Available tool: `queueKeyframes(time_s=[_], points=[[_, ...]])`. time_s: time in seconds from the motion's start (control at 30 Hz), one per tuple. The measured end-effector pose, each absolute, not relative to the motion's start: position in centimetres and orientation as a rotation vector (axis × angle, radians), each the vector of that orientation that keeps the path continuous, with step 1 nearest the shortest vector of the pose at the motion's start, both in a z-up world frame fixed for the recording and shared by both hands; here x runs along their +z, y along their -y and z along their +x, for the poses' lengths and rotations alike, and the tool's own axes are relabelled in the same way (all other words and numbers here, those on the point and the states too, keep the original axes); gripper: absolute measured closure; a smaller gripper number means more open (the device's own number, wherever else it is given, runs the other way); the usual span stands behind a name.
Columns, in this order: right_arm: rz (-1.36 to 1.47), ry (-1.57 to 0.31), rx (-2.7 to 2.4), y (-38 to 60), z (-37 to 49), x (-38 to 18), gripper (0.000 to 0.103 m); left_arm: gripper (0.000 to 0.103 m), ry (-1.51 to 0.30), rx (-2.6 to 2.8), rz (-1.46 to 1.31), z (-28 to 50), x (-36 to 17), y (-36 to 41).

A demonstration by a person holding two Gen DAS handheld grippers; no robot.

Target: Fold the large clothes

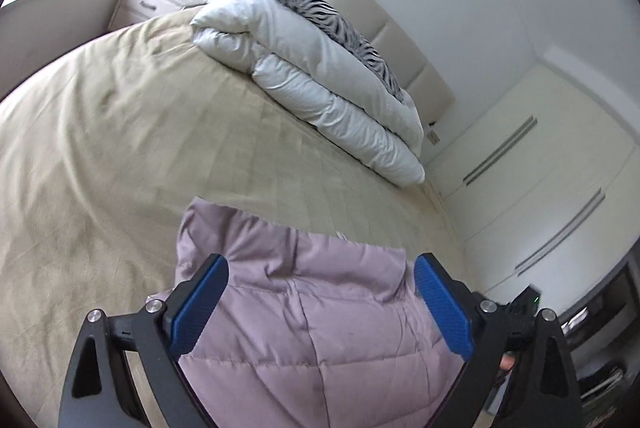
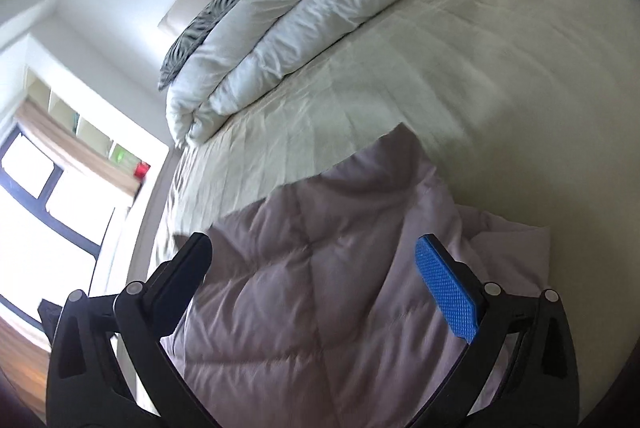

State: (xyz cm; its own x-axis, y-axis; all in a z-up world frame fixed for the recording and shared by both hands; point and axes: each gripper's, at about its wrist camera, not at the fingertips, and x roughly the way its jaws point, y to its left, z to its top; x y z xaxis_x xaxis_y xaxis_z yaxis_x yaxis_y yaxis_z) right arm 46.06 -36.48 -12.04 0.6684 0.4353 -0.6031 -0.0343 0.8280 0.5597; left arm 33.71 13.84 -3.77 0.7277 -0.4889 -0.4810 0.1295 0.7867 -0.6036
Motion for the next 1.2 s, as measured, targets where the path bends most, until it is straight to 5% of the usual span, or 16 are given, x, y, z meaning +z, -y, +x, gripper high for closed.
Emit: queueKeyframes(time_s=[0.3,1.2], points=[[0.167,-0.889,0.402,24.2,38.9,-8.9,0.025,0.020,-0.757,-0.370,-0.182,31.6,-6.0,-0.2],[0.026,-1.019,0.274,21.8,49.1,-18.6,0.022,0.000,-0.944,-0.246,-0.127,43.7,-15.5,-0.8]])
